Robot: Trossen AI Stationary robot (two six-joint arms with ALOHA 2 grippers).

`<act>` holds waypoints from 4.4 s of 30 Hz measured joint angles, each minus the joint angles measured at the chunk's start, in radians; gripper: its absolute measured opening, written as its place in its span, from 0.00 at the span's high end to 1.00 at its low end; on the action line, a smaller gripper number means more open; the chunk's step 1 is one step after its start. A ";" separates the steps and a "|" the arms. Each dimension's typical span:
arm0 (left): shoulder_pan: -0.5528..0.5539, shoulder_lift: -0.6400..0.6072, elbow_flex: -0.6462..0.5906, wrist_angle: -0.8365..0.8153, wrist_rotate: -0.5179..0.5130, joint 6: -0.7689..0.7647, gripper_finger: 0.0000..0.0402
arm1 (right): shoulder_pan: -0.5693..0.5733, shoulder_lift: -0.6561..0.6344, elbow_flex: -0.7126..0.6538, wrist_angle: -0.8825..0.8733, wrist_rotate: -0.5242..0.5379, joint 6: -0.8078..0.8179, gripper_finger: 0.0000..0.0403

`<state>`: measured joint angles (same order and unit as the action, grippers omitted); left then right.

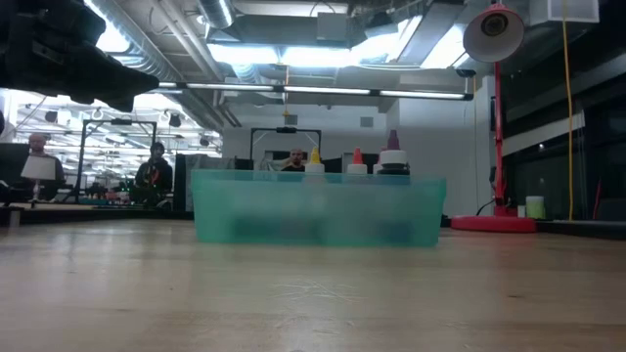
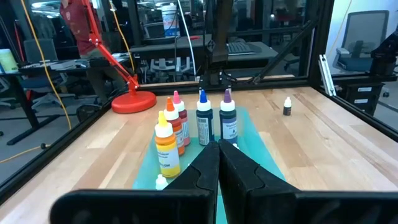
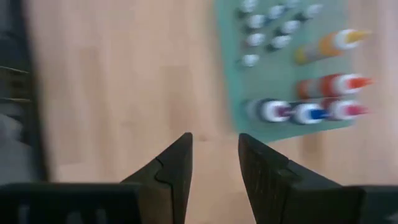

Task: Pick & Place food coloring
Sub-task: Put the small purple food coloring bottle into the green bin

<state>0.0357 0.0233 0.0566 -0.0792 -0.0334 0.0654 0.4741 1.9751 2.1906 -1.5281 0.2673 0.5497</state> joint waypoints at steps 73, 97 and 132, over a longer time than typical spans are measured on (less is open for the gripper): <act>0.000 0.000 0.000 0.000 0.000 0.000 0.99 | 0.182 -0.484 -1.359 0.987 -0.190 0.838 0.32; 0.000 0.000 0.000 0.000 0.000 0.000 0.99 | 0.183 -0.384 -1.360 1.030 -0.262 0.860 0.44; 0.000 0.000 0.000 0.000 0.000 0.000 0.99 | 0.004 -0.384 -0.961 0.637 -0.311 0.460 0.81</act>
<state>0.0357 0.0233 0.0566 -0.0792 -0.0334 0.0654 0.4780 1.5909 1.2294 -0.8910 -0.0433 1.0100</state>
